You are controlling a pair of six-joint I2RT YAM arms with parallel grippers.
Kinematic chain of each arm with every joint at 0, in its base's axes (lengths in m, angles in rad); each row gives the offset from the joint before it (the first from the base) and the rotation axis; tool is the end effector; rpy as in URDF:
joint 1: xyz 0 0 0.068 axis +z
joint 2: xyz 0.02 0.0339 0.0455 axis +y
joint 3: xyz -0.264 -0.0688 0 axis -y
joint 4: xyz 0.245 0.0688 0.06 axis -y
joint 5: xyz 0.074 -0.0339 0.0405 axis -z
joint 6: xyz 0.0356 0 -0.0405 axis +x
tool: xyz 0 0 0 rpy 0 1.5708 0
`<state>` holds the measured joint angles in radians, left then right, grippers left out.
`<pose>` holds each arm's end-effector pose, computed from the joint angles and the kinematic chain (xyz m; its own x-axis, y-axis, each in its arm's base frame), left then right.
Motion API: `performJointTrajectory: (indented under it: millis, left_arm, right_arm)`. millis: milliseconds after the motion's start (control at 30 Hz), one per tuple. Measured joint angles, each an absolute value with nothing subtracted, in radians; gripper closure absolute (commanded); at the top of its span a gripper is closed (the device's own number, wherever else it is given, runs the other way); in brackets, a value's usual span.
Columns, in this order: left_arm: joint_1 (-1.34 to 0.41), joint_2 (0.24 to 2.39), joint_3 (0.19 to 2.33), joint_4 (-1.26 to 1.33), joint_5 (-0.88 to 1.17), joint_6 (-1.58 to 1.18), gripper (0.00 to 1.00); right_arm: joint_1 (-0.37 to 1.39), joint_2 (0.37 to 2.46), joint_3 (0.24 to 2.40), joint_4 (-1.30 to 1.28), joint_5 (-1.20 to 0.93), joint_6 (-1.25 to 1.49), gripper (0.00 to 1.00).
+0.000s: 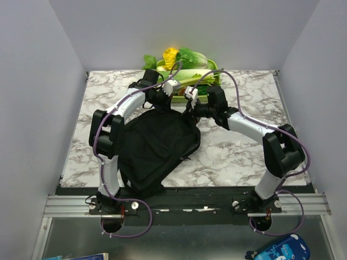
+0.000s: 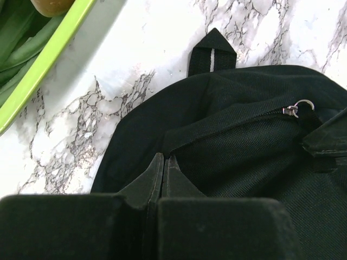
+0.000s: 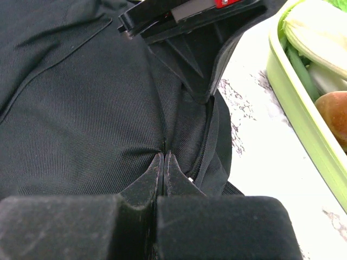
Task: Pack the student bag
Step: Zip the student bag at the center of the board.
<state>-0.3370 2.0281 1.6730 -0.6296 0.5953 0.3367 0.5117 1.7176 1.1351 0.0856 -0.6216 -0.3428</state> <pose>0.4128 -0.1658 0.2352 -0.5549 0.4843 -0.6764 0.7944 0.5497 -0.2582 0.3270 0.2074 0.2409 -0.1076 -0.3738 -0.9212 -0.9350 0.3530 -0.0340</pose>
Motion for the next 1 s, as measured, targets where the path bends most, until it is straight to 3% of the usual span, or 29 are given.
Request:
performJointTrajectory:
  millis: [1000]
  left_arm:
    - [-0.346, 2.028, 1.66, -0.647, 0.596, 0.416, 1.0]
  right_arm:
    - [0.465, 1.782, 1.172, 0.149, -0.71, -0.259, 0.92]
